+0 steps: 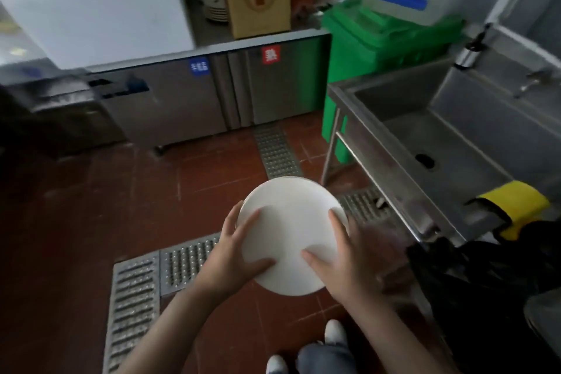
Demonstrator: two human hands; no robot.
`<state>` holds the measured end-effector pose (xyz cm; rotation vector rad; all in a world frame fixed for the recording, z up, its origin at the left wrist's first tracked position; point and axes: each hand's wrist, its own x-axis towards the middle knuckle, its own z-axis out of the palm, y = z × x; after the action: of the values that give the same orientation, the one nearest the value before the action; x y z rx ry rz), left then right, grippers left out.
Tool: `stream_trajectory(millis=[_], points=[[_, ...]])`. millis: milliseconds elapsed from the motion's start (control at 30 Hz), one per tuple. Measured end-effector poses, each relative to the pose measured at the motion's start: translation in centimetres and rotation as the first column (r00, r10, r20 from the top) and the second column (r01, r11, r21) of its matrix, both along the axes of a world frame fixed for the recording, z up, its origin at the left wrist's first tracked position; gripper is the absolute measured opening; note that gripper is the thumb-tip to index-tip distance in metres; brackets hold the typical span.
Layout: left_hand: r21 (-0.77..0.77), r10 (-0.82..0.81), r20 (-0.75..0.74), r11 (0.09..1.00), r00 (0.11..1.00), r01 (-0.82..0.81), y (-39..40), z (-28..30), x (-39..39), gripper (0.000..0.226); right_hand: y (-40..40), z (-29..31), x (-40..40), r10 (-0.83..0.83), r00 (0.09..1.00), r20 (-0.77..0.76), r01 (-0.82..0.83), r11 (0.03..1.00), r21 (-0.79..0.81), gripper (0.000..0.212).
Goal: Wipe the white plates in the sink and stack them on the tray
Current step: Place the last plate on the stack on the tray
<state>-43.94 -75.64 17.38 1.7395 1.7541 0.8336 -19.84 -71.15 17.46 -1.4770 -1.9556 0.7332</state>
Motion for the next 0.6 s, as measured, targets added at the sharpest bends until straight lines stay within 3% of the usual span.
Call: stream_trajectory(millis=[300,600], points=[[-0.006,0.348,0.017,0.938,0.937,-0.348,-4.9,0.4,-8.9,0.094,3.3,-0.1,-12.4,0.336,0.942,-0.013,-0.336,0.942,0.012,0.093],[-0.031,0.661,0.093,0.749,0.745,-0.661,-5.5,0.3,-16.0,0.088,9.1,1.3,-25.1,0.643,0.766,0.018,-0.642,0.766,-0.031,0.093]])
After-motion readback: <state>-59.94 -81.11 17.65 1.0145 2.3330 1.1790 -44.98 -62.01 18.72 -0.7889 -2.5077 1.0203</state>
